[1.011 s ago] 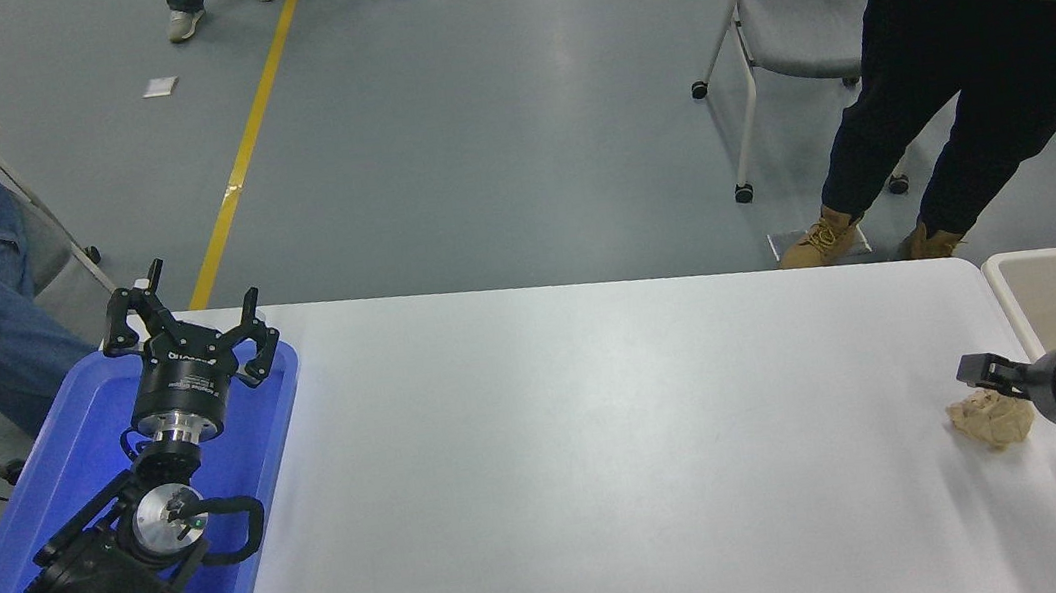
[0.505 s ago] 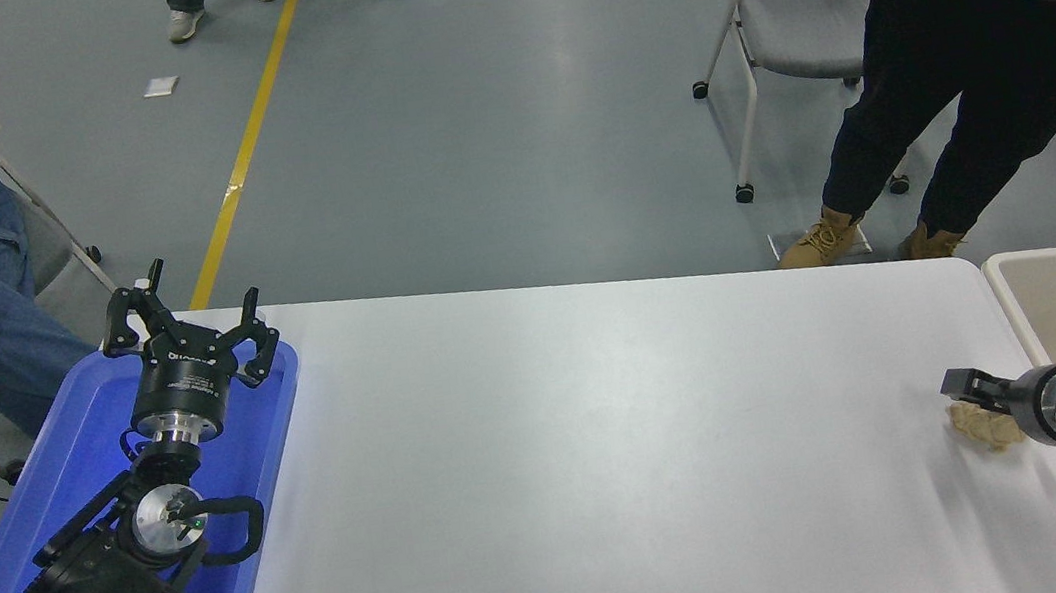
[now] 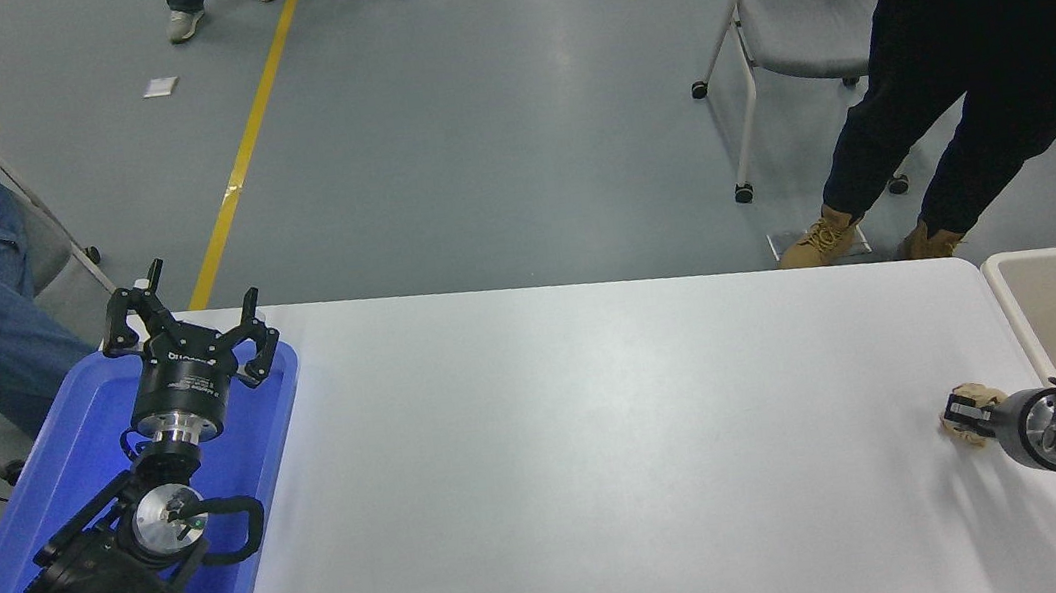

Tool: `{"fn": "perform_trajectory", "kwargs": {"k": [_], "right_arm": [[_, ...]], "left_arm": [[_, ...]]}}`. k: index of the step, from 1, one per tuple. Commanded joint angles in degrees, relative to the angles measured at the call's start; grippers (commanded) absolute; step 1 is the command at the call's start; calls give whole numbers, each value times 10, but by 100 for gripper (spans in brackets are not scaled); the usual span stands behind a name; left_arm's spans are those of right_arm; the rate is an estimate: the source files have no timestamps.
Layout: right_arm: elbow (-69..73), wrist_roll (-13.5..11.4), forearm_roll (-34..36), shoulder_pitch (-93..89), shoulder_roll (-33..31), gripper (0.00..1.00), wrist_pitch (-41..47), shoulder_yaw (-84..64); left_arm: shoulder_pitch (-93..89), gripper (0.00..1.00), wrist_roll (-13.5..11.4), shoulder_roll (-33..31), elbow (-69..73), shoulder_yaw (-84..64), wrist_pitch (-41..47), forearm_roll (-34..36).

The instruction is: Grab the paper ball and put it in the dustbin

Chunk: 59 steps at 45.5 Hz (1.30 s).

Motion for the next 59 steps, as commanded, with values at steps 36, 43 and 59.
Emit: {"fn": "perform_trajectory", "kwargs": {"k": [36, 43, 59], "right_arm": [[257, 2, -38, 517, -122, 0, 231, -280], [281, 2, -38, 609, -122, 0, 282, -326], [285, 2, -48, 731, -123, 0, 358, -378]], "left_arm": [[0, 100, 0, 0, 0, 0, 0, 0], [0, 100, 0, 0, 0, 0, -1, 0], [0, 100, 0, 0, 0, 0, 0, 0]]}}
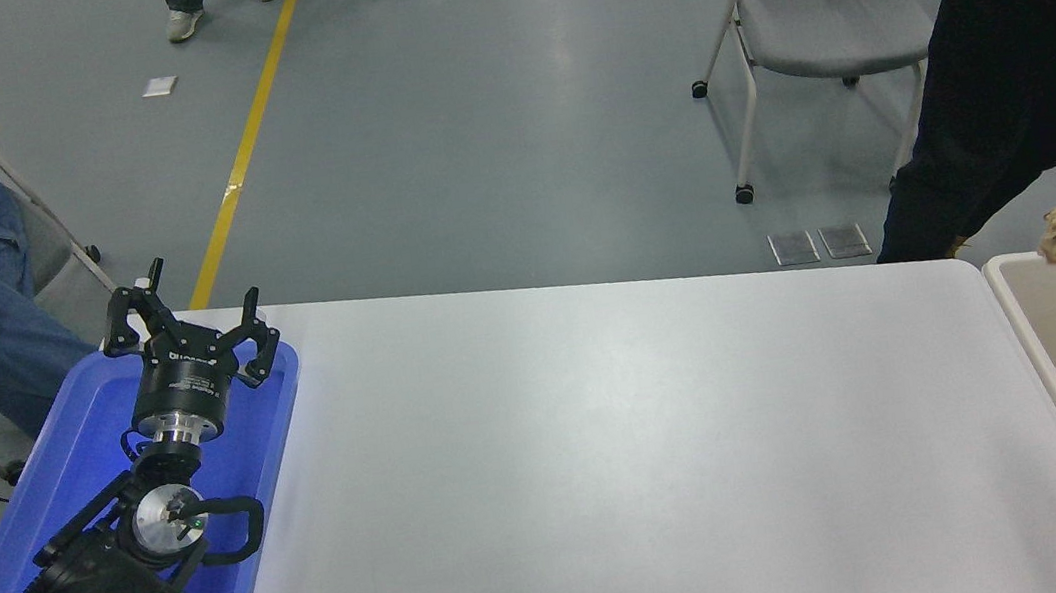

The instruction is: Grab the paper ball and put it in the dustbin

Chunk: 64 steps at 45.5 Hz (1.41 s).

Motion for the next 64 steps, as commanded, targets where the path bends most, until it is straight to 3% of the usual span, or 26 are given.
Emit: {"fn": "perform_trajectory", "kwargs": {"k": [1, 25, 36, 44, 52, 64], "right_arm": [[10, 0, -7, 95, -2, 0, 55, -41], [1, -1, -16, 81, -6, 0, 34, -48], [-72, -4, 6, -70, -34, 0, -89, -40], [-187, -5, 67, -213, -46, 0, -148, -15], [-318, -5, 143, -388, -45, 0, -197, 59], [-429, -7, 155, -588, -36, 0, -273, 224]], "left_arm": [[0, 100, 0, 0, 0, 0, 0, 0], [0, 100, 0, 0, 0, 0, 0, -1], [0, 100, 0, 0, 0, 0, 0, -1], [0, 100, 0, 0, 0, 0, 0, 0], [0, 100, 0, 0, 0, 0, 0, -1], [-1, 100, 0, 0, 0, 0, 0, 0]]}}
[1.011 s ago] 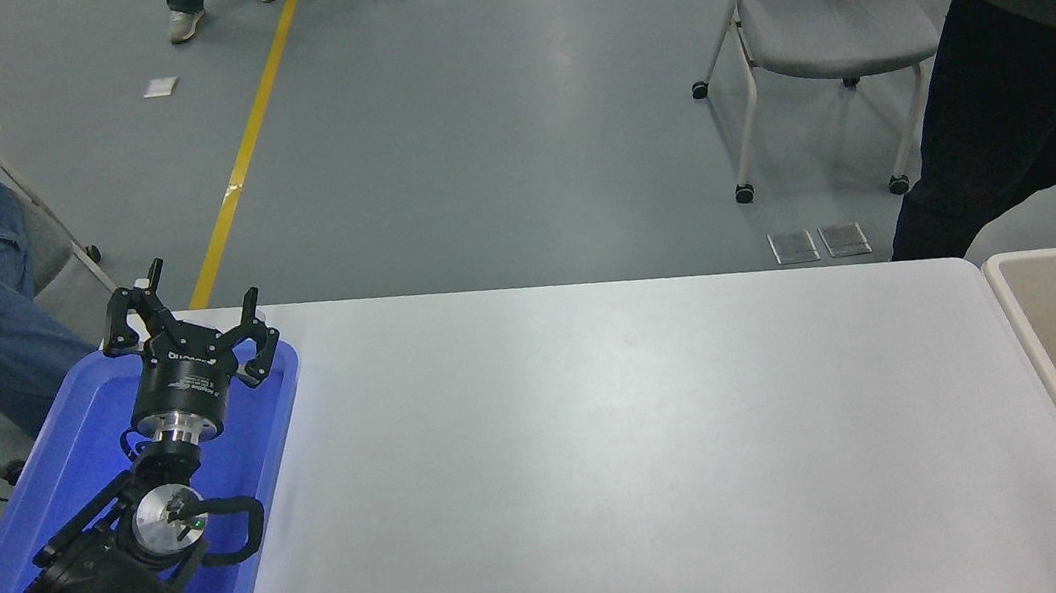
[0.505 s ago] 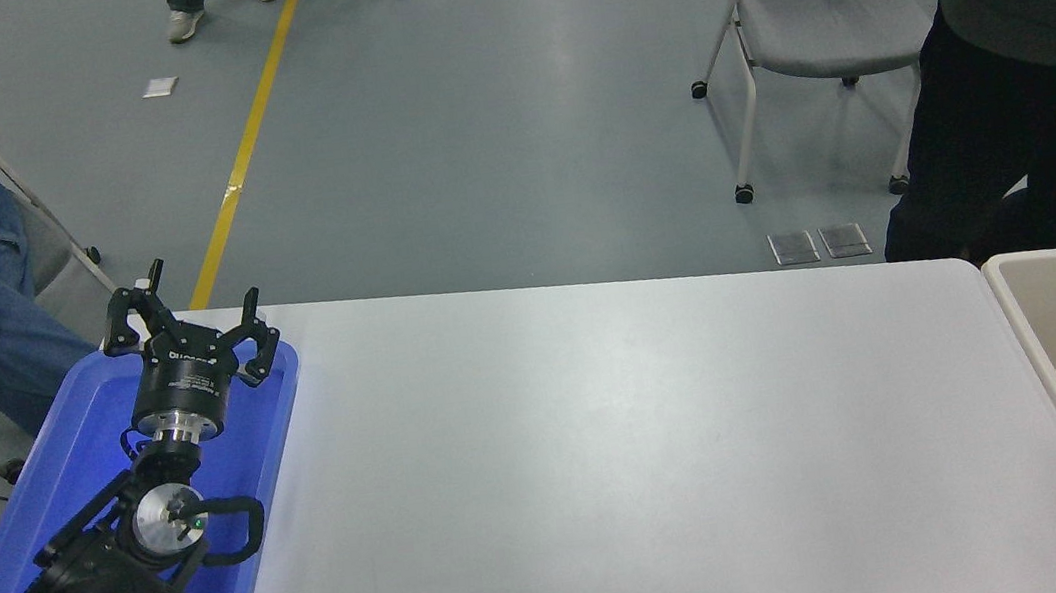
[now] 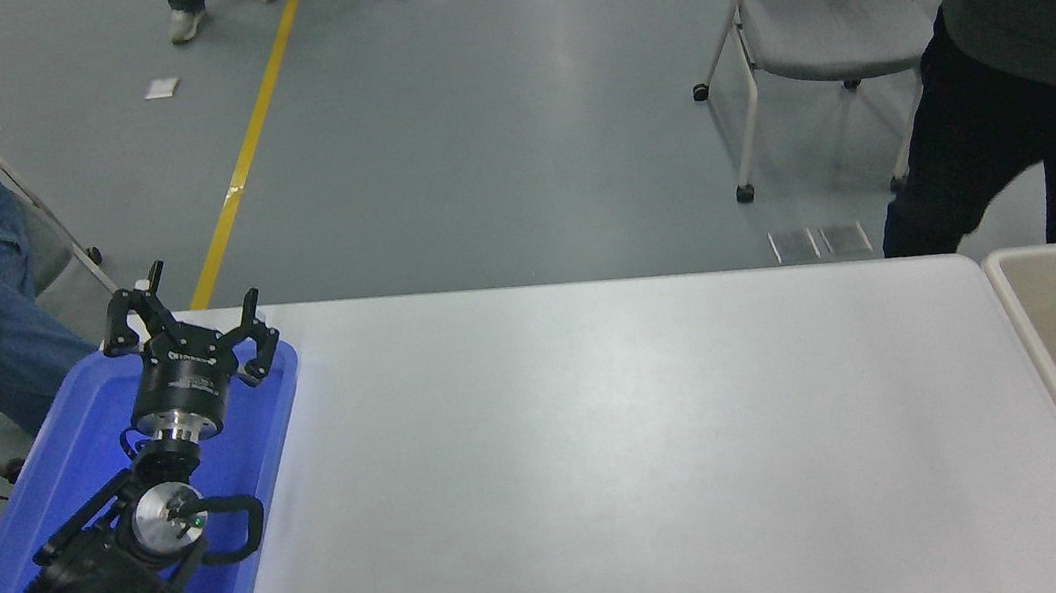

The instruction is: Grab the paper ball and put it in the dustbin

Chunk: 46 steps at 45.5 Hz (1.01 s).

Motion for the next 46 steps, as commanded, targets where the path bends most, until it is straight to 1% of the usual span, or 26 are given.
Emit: {"fn": "perform_trajectory", "kwargs": {"k": [1, 14, 26, 35, 46], "right_arm": [[-114, -1, 27, -193, 9, 0, -73, 137], [-180, -1, 27, -321, 54, 0, -123, 247], [-265, -1, 27, -403, 108, 0, -128, 296], [-271, -1, 27, -421, 123, 0, -132, 315], [-271, -1, 27, -421, 124, 0, -135, 315]], "left_arm": [[-1, 100, 0, 0, 0, 0, 0, 0], [-1, 100, 0, 0, 0, 0, 0, 0], [-1, 100, 0, 0, 0, 0, 0, 0], [-1, 100, 0, 0, 0, 0, 0, 0], [0, 100, 0, 0, 0, 0, 0, 0]]}}
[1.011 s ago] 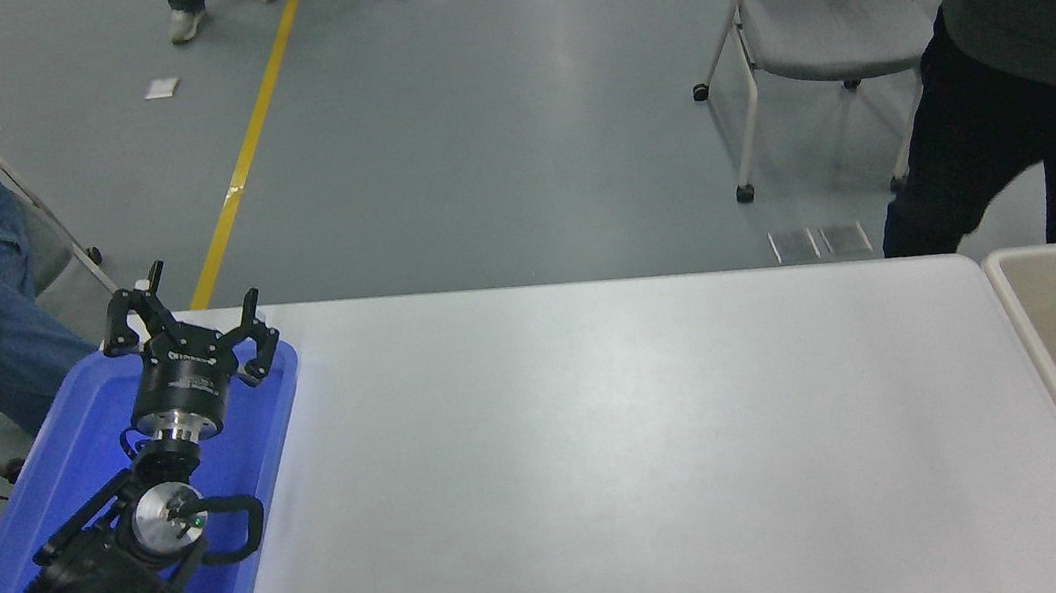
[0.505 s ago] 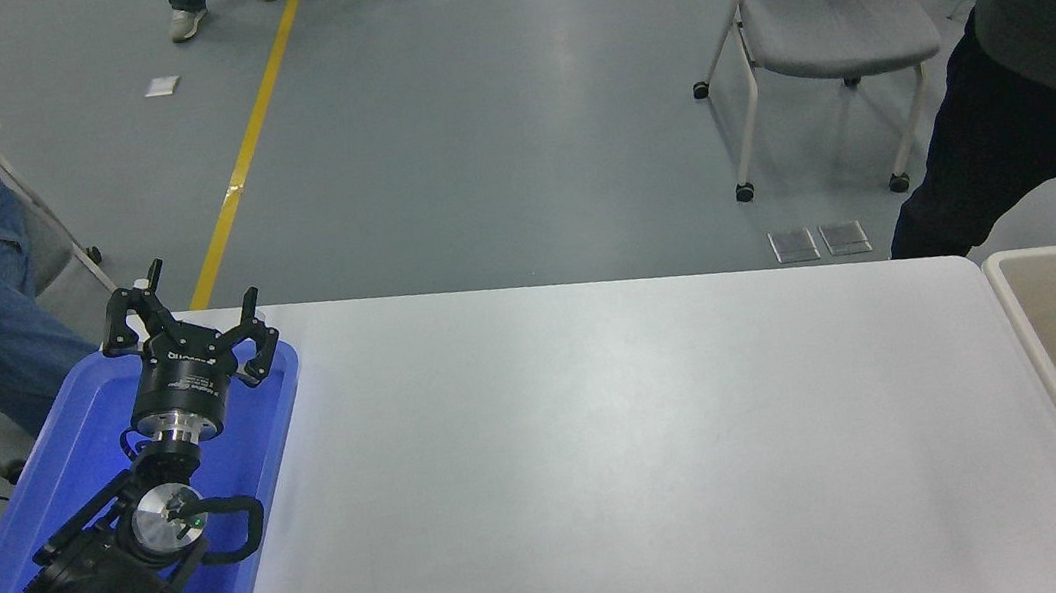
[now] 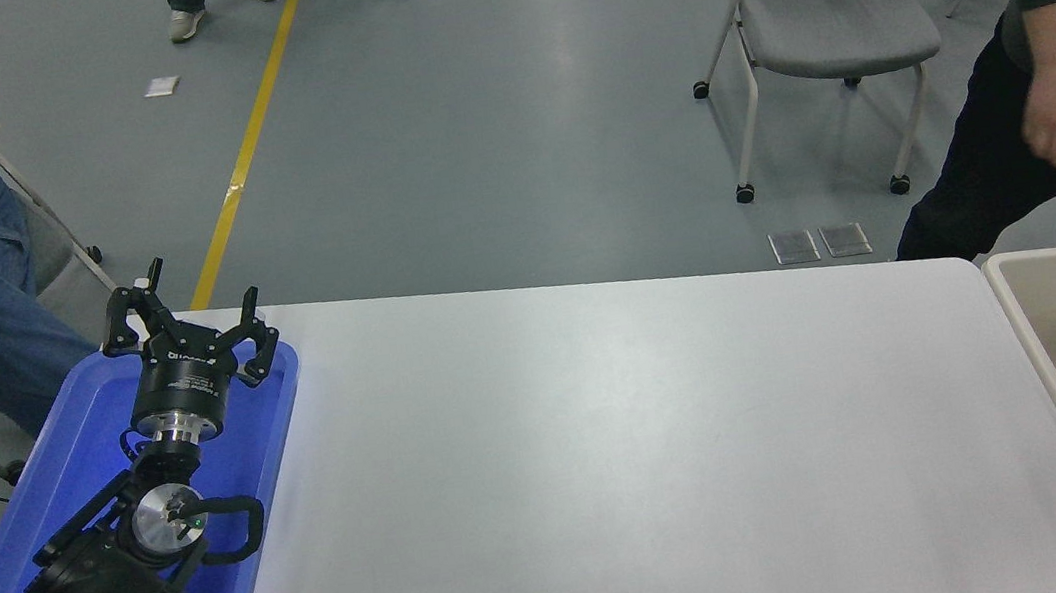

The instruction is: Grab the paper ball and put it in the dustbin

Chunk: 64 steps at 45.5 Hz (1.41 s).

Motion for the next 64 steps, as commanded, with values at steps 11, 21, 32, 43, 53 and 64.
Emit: {"fn": "perform_trajectory", "kwargs": {"k": [11, 21, 32, 43, 53, 64], "right_arm": [[-9, 1, 0, -13, 8, 60, -23, 21], [-6, 1, 1, -13, 8, 100, -37, 23], [1, 1, 0, 5, 8, 100, -31, 23], [0, 2, 0, 78, 1, 100, -32, 97], [7, 3, -1, 144, -5, 100, -26, 375], [81, 14, -4, 180, -34, 100, 7, 558]], "left_arm": [[0, 100, 0, 0, 0, 0, 0, 0], [0, 100, 0, 0, 0, 0, 0, 0], [0, 100, 0, 0, 0, 0, 0, 0], [0, 100, 0, 0, 0, 0, 0, 0], [0, 100, 0, 0, 0, 0, 0, 1], [1, 100, 0, 0, 0, 0, 0, 0]]}}
